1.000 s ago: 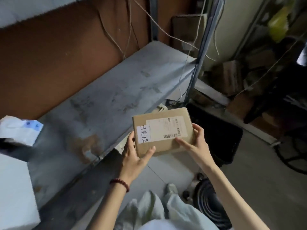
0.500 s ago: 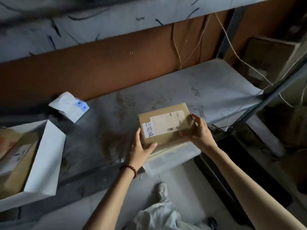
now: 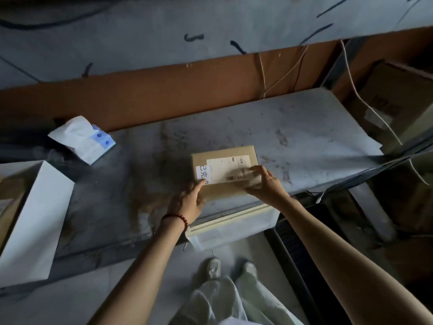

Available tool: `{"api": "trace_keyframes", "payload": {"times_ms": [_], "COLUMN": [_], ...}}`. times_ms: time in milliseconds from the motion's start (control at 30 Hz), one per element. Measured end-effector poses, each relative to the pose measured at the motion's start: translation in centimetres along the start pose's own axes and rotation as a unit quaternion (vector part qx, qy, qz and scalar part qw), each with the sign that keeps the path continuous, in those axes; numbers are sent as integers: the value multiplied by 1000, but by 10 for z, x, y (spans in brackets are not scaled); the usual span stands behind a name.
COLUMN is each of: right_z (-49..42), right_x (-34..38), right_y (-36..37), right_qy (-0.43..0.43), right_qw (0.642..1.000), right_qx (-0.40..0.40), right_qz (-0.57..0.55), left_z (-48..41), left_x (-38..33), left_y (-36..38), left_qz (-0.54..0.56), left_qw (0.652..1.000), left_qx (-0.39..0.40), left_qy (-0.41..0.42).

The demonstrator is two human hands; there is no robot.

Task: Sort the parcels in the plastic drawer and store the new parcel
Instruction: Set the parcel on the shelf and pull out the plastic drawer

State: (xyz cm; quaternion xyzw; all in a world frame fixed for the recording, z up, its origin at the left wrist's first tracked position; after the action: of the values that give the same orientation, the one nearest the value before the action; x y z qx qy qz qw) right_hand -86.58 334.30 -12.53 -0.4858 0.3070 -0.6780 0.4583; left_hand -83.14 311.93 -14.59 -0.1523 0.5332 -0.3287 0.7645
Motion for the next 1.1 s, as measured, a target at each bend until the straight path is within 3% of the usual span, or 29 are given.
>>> {"api": "trace_keyframes", "payload": {"times_ms": [133,300,433,533,867,1100], "right_z": [-5,-1,24,43,77,40], "right_x": [-5,-19,-41,-67,-155,-228], "right_y": [2,11,2,4,67,181], "right_qy": [-73,-129,-170,-177,-84,-7], "right_qw": [994,982,975,976,986,986], "right_qx": [3,40,21,22,68,81], "right_qz": [80,132,142,127,131,147], "left_z": [7,29,74,97,141,112], "left_x": [1,-10,-20,-27,26,161], "left_y": [3,22,41,78,161,215], "left_qz": [-110,-19,-86,-84,-110,-131], "left_qw": [993,995,974,975,970,960], "left_qx": [-47,-85,-185,-173,-133,-102], "left_qy": [-18,-53,-100,-110,-172,-227]}}
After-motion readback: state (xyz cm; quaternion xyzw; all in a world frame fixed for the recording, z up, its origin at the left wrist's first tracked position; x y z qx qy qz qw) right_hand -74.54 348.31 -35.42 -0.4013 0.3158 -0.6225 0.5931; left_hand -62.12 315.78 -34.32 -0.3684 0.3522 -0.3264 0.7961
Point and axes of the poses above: each hand's wrist, its own z-axis away from the middle knuckle, its own y-axis out of the palm, x = y × z, the point moved 10 cm from there along -z, towards the middle knuckle, and after that the axes turned 15 degrees about z, right-handed, at the moved point
